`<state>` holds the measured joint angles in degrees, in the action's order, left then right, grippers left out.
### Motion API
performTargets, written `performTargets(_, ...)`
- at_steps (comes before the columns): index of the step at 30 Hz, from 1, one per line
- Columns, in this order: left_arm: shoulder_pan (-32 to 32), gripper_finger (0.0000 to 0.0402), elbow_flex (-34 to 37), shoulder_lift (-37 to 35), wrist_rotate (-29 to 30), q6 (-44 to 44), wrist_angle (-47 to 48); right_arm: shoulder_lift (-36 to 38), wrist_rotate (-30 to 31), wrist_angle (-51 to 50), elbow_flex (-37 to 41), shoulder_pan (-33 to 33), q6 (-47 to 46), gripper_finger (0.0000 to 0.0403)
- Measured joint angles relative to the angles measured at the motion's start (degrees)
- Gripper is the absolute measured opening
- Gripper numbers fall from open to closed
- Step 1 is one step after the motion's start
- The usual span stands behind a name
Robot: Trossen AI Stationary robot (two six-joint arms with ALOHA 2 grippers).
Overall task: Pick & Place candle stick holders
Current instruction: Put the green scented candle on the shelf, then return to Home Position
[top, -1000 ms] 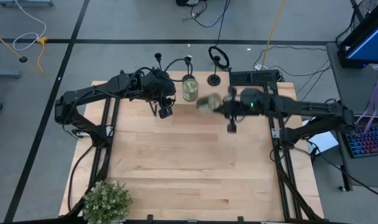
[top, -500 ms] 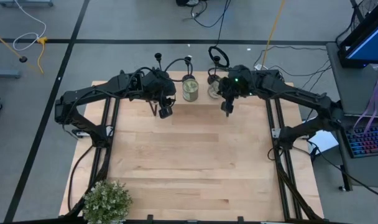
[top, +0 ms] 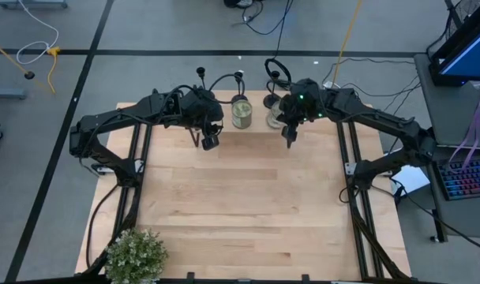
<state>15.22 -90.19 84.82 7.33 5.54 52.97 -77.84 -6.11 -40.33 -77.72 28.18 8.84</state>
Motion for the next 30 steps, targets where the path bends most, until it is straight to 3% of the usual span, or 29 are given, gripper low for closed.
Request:
performTargets(11, 0.0, 0.0131, 0.0, 0.0, 0.0, 0.1, 0.5, 0.0, 0.0, 3.2, 0.4, 1.5, 0.4, 0.0033)
performTargets(21, 0.0, 0.0131, 0.0, -0.4, 0.2, 0.6, 2.5, 1.6, 0.1, 7.6, 0.5, 1.4, 0.9, 0.0079)
performTargets(25, 0.0, 0.0131, 0.0, -3.5, 1.3, 0.0, 5.4, 5.6, 0.0, 6.8, 0.5, 1.0, 0.7, 0.0086)
performTargets(30, 0.0, 0.0131, 1.7, -12.3, 2.1, 1.8, 4.9, 12.1, -0.2, 4.3, 2.2, -1.2, 2.2, 0.0084)
